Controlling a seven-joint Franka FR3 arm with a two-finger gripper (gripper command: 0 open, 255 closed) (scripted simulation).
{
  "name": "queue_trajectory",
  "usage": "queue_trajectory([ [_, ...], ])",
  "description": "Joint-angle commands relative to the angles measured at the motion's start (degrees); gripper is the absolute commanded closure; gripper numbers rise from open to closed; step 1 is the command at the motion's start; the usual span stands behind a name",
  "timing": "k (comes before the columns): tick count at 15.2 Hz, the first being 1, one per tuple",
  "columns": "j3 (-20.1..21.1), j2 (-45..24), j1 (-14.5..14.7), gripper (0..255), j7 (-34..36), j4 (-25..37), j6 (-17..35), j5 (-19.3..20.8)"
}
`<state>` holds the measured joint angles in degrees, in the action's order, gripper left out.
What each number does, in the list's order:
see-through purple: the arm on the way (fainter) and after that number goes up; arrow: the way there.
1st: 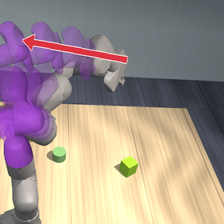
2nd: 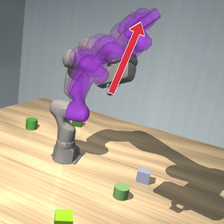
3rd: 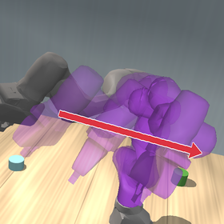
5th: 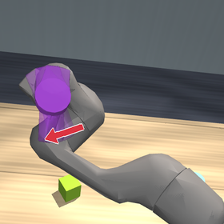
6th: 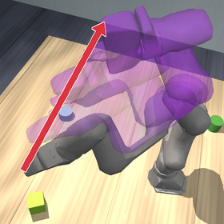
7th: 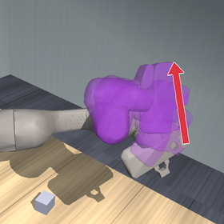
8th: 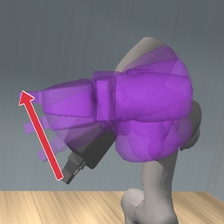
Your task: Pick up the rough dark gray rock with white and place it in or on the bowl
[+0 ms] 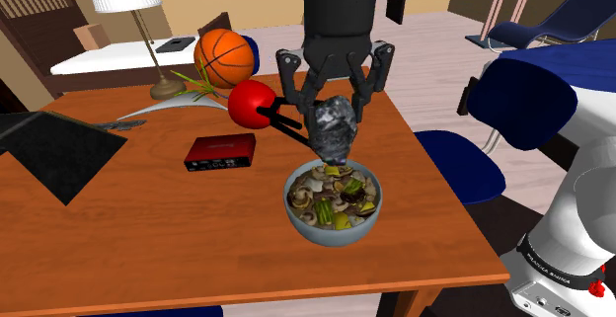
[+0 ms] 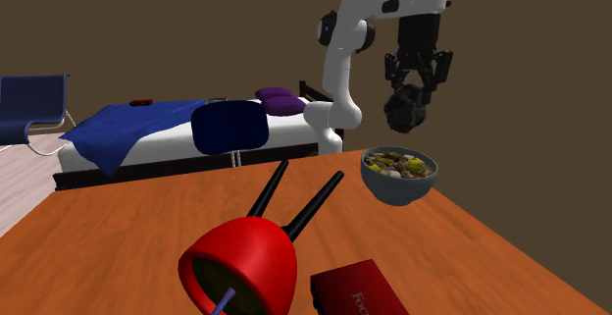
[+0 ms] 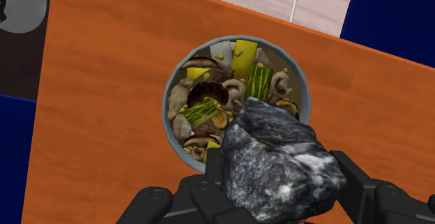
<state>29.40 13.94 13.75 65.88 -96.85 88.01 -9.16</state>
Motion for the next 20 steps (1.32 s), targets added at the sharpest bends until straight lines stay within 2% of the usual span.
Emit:
queue_trajectory([
  [1,-0.2,1.1,0.1,255,-0.3,-2.6,1.6,-0.5],
  [15,0.1,3.7,0.7,255,-1.8,-15.7,12.2,-1.9],
  [20,0.1,3.7,0.7,255,-1.8,-15.7,12.2,-1.9],
])
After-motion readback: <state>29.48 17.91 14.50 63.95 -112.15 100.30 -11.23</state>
